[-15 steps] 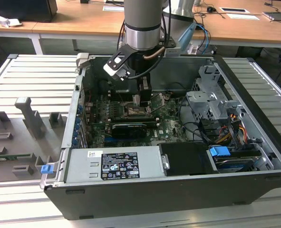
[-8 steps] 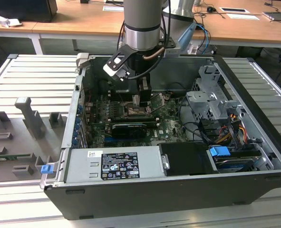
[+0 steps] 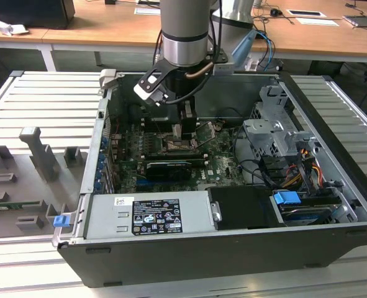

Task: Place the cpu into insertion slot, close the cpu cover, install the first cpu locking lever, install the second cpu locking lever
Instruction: 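Place the cpu into insertion slot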

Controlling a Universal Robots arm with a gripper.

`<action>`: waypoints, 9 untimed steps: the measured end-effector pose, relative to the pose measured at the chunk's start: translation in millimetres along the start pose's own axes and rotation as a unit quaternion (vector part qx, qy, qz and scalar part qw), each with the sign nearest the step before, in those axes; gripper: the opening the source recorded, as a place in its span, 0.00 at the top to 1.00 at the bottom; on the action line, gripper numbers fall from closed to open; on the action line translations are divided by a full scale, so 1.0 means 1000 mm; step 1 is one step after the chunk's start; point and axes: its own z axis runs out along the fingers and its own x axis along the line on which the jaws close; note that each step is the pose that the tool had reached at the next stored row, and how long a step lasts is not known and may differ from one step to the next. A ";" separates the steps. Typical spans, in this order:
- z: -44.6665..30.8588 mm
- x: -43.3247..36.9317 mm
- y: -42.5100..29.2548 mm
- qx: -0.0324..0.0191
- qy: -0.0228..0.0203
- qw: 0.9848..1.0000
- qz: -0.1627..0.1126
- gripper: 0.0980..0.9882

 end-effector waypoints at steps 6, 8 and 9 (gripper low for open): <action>0.0009 0.0051 -0.0009 0.000 0.000 1.000 0.000 0.52; 0.0011 0.0053 -0.0009 0.000 0.000 1.000 0.000 0.52; 0.0012 0.0053 -0.0010 0.000 0.000 1.000 0.000 0.52</action>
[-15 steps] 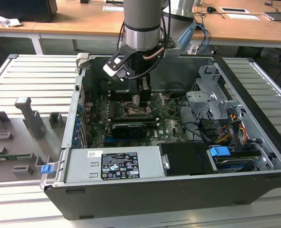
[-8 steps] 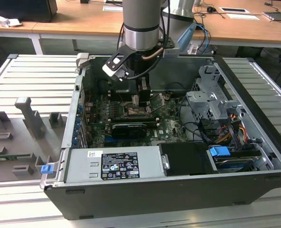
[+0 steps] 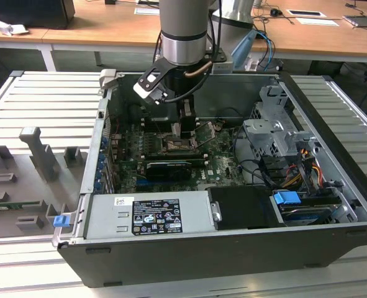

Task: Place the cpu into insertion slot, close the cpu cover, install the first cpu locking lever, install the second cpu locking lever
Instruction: 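Place the cpu into insertion slot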

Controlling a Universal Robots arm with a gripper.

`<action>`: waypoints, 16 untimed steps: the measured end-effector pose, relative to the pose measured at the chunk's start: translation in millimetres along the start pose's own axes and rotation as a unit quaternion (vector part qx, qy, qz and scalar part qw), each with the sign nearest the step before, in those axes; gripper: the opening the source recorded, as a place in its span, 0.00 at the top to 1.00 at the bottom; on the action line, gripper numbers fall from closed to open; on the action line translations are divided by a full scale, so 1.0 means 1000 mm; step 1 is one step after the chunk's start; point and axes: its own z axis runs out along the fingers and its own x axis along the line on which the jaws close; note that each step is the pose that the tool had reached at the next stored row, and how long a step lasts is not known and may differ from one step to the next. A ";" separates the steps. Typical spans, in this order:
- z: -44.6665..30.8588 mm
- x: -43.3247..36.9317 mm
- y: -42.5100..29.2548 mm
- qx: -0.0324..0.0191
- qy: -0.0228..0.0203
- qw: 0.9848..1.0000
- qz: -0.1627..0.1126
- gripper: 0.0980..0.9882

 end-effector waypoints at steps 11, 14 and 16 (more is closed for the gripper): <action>0.0112 0.0040 -0.0043 0.000 -0.002 1.000 0.027 0.52; 0.0126 0.0041 -0.0083 0.000 -0.002 1.000 0.027 0.52; 0.0130 0.0041 -0.0091 0.000 -0.002 1.000 0.027 0.52</action>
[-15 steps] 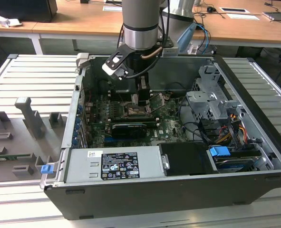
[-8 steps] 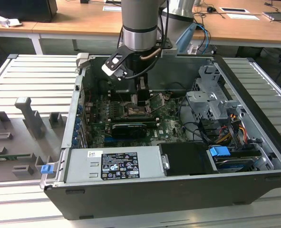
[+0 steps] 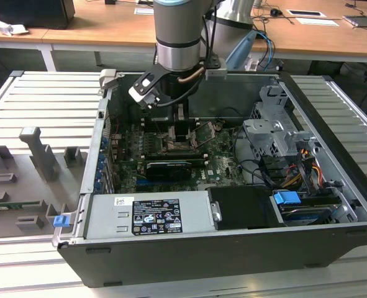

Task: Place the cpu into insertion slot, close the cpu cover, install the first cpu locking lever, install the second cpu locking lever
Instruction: 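Place the cpu into insertion slot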

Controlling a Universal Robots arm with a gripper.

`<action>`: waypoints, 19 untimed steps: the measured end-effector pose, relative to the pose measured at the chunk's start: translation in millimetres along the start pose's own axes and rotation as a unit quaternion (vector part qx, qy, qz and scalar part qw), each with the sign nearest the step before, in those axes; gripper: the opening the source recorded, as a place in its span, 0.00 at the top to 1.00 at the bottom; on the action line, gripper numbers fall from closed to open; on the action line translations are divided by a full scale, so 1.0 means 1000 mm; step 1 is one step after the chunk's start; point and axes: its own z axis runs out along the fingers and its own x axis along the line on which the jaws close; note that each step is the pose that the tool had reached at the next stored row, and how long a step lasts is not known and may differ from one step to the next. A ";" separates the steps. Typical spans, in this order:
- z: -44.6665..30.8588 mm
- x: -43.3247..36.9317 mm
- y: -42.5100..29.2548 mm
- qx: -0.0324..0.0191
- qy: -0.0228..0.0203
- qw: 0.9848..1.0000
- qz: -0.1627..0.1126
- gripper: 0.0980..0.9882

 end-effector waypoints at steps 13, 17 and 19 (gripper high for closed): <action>0.0202 0.0100 -0.0034 0.000 0.000 1.000 0.001 0.52; 0.0300 0.0116 -0.0044 0.000 0.000 1.000 -0.001 0.52; 0.0337 0.0134 -0.0047 0.000 0.001 1.000 -0.007 0.52</action>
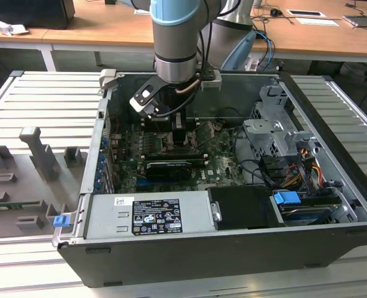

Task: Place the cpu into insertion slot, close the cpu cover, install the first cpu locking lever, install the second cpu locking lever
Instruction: 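Place the cpu into insertion slot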

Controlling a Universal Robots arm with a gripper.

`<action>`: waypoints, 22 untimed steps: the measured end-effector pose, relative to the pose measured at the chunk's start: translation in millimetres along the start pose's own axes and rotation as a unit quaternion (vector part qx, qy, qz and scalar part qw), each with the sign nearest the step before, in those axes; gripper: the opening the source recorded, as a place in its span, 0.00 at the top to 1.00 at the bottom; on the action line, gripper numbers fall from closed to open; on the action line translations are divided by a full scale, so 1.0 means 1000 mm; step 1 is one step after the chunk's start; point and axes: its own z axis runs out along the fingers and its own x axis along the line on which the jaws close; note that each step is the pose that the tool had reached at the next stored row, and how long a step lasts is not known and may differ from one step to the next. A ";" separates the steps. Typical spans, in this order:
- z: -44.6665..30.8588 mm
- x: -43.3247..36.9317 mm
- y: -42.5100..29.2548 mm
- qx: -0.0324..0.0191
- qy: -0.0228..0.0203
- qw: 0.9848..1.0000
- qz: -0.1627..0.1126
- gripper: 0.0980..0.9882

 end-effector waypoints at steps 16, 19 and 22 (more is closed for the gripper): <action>0.0132 0.0059 0.0002 0.002 -0.004 1.000 0.001 0.52; 0.0142 0.0059 0.0001 0.002 -0.005 1.000 0.001 0.52; 0.0143 0.0059 0.0002 0.002 -0.005 1.000 0.001 0.52</action>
